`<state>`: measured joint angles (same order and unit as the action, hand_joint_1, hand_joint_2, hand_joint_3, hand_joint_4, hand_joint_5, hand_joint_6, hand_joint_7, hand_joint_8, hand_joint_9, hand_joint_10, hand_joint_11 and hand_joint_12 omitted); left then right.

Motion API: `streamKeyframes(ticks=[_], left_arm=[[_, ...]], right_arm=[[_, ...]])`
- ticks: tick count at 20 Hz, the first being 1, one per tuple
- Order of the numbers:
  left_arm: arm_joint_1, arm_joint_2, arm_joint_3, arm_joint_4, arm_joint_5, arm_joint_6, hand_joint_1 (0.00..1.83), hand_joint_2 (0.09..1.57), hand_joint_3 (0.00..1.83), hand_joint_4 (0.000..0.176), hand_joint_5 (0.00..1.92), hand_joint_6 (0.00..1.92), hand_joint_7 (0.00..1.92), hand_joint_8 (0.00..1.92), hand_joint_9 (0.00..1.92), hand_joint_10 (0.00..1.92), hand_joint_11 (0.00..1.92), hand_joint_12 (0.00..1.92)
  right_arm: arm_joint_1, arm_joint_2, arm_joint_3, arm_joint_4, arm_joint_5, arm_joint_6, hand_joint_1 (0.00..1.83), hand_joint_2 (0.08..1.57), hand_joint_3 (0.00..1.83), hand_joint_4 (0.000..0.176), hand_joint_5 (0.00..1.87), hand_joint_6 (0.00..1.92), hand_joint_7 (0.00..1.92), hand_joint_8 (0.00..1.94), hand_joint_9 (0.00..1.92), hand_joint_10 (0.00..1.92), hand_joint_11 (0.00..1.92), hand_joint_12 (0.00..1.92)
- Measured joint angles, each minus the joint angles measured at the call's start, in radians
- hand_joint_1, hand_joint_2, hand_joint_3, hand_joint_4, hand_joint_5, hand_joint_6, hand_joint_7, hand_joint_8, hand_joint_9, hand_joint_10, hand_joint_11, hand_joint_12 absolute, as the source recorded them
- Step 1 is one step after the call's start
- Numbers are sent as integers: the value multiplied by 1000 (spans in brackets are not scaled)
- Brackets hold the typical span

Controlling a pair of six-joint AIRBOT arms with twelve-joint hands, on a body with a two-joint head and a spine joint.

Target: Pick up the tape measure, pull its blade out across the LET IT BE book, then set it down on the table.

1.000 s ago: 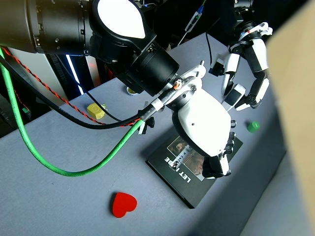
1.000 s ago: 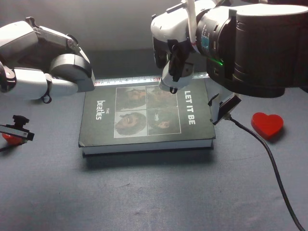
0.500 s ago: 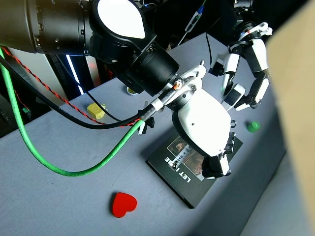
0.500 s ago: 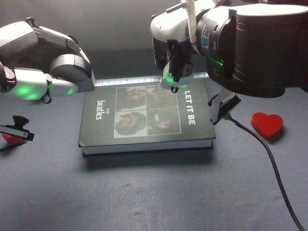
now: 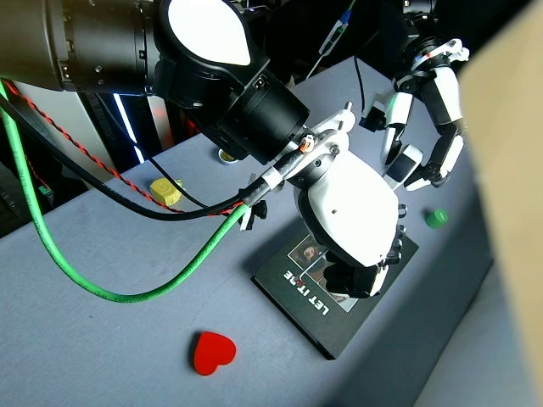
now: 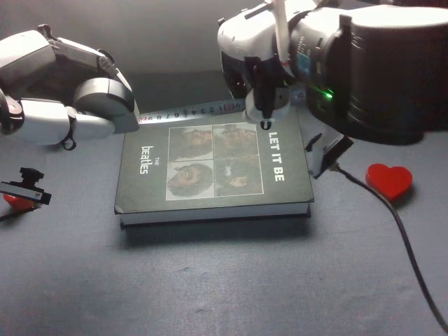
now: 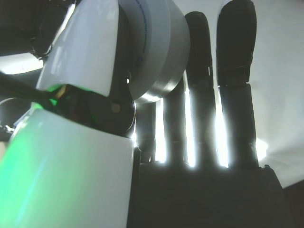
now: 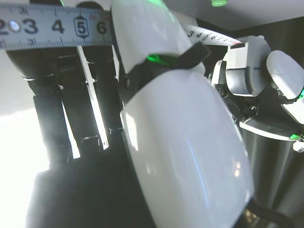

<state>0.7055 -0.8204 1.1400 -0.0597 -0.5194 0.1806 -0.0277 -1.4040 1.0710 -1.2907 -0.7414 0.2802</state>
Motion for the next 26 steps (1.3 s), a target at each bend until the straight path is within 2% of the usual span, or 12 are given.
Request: streamKeyframes(ticks=[3,6,10,17,18,19,20,21,23,24,25,26], left_arm=[[3,-1,0,5,-11,-3,1373,1139,0,0,880,885,871,1173,936,1305,967,1146],[5,-1,-1,6,-13,-5,1372,1144,0,0,866,890,860,1192,937,1307,966,1137],[8,-1,-1,6,-15,-5,1371,1149,1,0,846,913,865,1196,920,1324,951,1145],[8,-1,-1,5,-13,-5,1369,1157,0,0,823,941,850,1208,913,1348,950,1160],[8,-1,-1,4,-13,-5,1369,1157,0,0,823,940,851,1208,913,1348,950,1160],[8,-1,-1,4,-13,-5,1369,1157,0,0,823,940,851,1207,914,1347,950,1160],[8,-1,0,3,-13,-5,1369,1156,0,0,826,938,855,1204,909,1350,951,1161],[8,-1,0,3,-13,-4,1369,1156,0,0,826,938,856,1203,908,1351,951,1162],[8,-1,-1,3,-13,-5,1369,1152,0,0,844,921,858,1197,912,1344,951,1163],[8,-1,-1,3,-14,-5,1371,1148,0,0,859,903,859,1191,923,1333,953,1163],[8,-1,0,3,-14,-5,1371,1147,0,0,860,899,861,1189,925,1332,953,1163],[8,-1,-1,3,-14,-5,1371,1147,0,0,860,898,861,1188,925,1332,953,1162]], right_arm=[[-8,41,-29,-3,28,6,1212,1125,1,15,916,1066,1017,966,1052,506,797,1186],[-21,83,-60,-10,33,-6,1212,1120,0,26,943,1044,1014,955,1045,518,796,1183],[-24,137,-101,-23,33,-18,1213,1119,0,26,946,1040,1016,951,1043,522,796,1182],[-28,182,-109,-30,50,-33,1211,1124,1,23,938,1032,1001,994,1030,554,790,1192],[-28,190,-109,-30,51,-37,1213,1123,0,18,932,1034,1012,983,1031,563,800,1179],[-29,196,-109,-31,52,-40,1340,1114,0,0,920,1018,1008,922,946,1073,807,1186],[-32,201,-109,-35,54,-44,1364,1116,2,0,905,1034,997,930,919,1193,806,1192],[-34,208,-109,-30,55,-47,1369,1117,2,0,901,1038,994,931,913,1218,805,1193],[-34,214,-109,-28,62,-47,1370,1119,0,0,898,1039,999,932,905,1229,774,1212],[-34,218,-109,-33,68,-47,1243,1127,1,0,906,1060,1007,984,913,915,764,1215],[-34,220,-109,-32,70,-48,1218,1127,0,2,913,1052,1013,988,957,751,785,1194],[-34,222,-109,-32,73,-49,1212,1128,0,16,923,1049,1005,992,966,716,788,1190]])
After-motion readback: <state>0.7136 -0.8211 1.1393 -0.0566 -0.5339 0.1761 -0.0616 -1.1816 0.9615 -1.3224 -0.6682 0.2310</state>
